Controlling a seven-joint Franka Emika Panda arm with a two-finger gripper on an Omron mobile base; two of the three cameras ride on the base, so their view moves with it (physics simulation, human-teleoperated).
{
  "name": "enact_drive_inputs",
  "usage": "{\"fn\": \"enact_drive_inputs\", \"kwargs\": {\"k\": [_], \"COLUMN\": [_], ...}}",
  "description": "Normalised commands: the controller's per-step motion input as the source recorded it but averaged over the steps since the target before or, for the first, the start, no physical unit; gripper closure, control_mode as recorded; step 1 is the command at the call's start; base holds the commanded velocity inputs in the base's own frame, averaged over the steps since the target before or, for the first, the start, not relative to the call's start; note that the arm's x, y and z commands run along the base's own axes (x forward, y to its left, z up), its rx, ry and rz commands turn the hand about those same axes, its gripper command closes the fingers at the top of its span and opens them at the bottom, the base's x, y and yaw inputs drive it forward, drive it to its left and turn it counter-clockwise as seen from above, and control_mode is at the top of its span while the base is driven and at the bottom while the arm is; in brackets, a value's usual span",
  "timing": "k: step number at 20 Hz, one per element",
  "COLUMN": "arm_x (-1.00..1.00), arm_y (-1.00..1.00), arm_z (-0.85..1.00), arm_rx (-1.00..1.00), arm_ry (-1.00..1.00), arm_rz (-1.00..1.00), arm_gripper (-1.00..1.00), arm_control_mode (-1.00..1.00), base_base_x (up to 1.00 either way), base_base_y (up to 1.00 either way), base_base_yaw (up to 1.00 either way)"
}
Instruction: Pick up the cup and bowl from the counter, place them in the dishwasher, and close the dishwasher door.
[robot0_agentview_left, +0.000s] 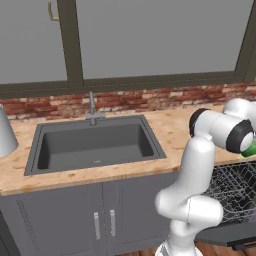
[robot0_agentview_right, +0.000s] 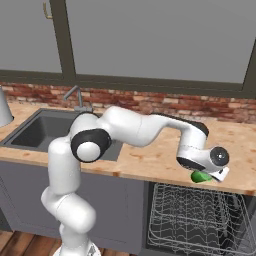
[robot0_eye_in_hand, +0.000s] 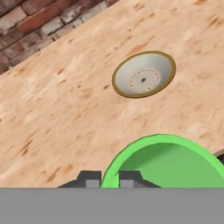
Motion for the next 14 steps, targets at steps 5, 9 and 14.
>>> {"fn": "enact_drive_inputs", "kwargs": {"k": [5, 9, 14], "arm_x": [-0.18, -0.21, -0.24], "arm_y": [0.0, -0.03, -0.09], "arm_z": [-0.28, -0.32, -0.28], "arm_rx": [0.02, 0.08, 0.11], "arm_ry": [-0.03, 0.0, 0.0], "arm_rz": [-0.04, 0.0, 0.0], "arm_gripper": [1.0, 1.0, 1.0], "arm_control_mode": [-1.0, -1.0, -1.0], "base_base_x": [0.0, 0.0, 0.0], "base_base_y": [0.0, 0.0, 0.0], "base_base_yaw": [0.0, 0.0, 0.0]}}
